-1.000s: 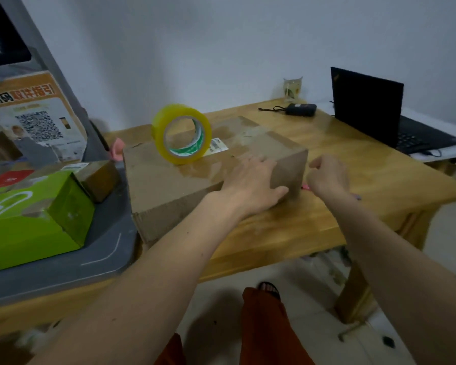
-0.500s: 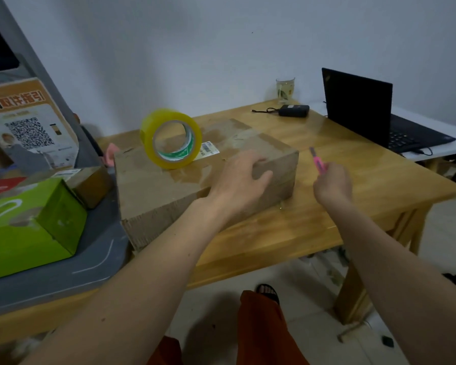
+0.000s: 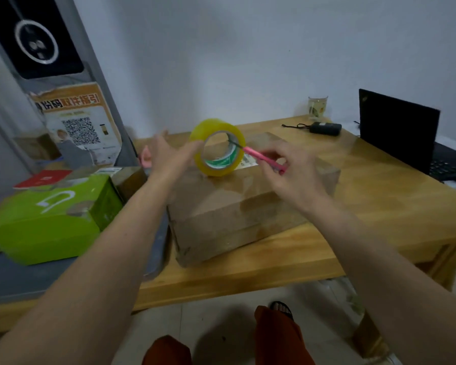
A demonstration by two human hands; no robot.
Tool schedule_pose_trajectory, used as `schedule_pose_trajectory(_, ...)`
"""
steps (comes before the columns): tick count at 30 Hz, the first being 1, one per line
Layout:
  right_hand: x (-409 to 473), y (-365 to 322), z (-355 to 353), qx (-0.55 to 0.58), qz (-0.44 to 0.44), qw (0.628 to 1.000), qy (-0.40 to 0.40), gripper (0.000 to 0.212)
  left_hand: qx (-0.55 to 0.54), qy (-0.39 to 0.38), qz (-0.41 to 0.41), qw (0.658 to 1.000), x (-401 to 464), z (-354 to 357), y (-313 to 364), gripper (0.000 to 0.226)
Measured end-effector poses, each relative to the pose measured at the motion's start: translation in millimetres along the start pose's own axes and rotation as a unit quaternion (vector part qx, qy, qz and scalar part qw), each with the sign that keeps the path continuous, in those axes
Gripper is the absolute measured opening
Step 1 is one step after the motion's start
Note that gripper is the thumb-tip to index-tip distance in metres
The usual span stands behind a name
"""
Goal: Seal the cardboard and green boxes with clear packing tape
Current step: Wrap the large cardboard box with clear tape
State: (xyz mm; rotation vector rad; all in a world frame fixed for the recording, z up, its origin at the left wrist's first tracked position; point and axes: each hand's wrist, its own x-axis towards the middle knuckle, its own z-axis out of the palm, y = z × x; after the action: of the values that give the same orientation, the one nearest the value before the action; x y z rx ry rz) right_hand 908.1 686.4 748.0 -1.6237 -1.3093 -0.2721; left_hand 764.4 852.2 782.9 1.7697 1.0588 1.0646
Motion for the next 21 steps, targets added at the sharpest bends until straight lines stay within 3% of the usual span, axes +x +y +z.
schedule_pose_trajectory(3,0.9,-8.2,20.0,-0.071,-0.030,0.992,-0.101,0.015,-0.023,-0.102,-0.044,0.994,12.6,-7.5,-3.4,0.114)
schedule_pose_trajectory(6,2.0,-10.8,32.6,-0.146,0.001,0.973,-0.179,0.013,-0.035,-0.124,-0.020,0.991,26.2,-1.1,-4.0,0.073)
schedule_pose_trajectory(7,3.1,-10.9,35.3,-0.158,0.017,0.971,-0.180,0.013,-0.038,-0.140,-0.015,0.989,27.2,1.7,-1.8,0.060)
schedule_pose_trajectory(9,8.4,-9.4,38.5,-0.157,0.070,0.976,-0.134,0.012,-0.071,-0.174,-0.029,0.982,33.8,11.5,-7.5,0.068)
schedule_pose_trajectory(13,34.7,-9.5,41.4,-0.090,0.202,0.975,-0.013,0.019,-0.075,-0.142,-0.009,0.987,30.6,25.7,-24.3,0.032)
schedule_pose_trajectory(16,61.3,-7.6,53.3,-0.063,0.261,0.963,-0.030,0.035,-0.088,-0.145,0.011,0.985,26.6,28.8,-31.5,0.030)
schedule_pose_trajectory(21,79.6,3.0,74.9,-0.094,0.249,0.963,-0.040,0.019,-0.064,-0.146,0.044,0.986,24.4,27.0,-42.0,0.025)
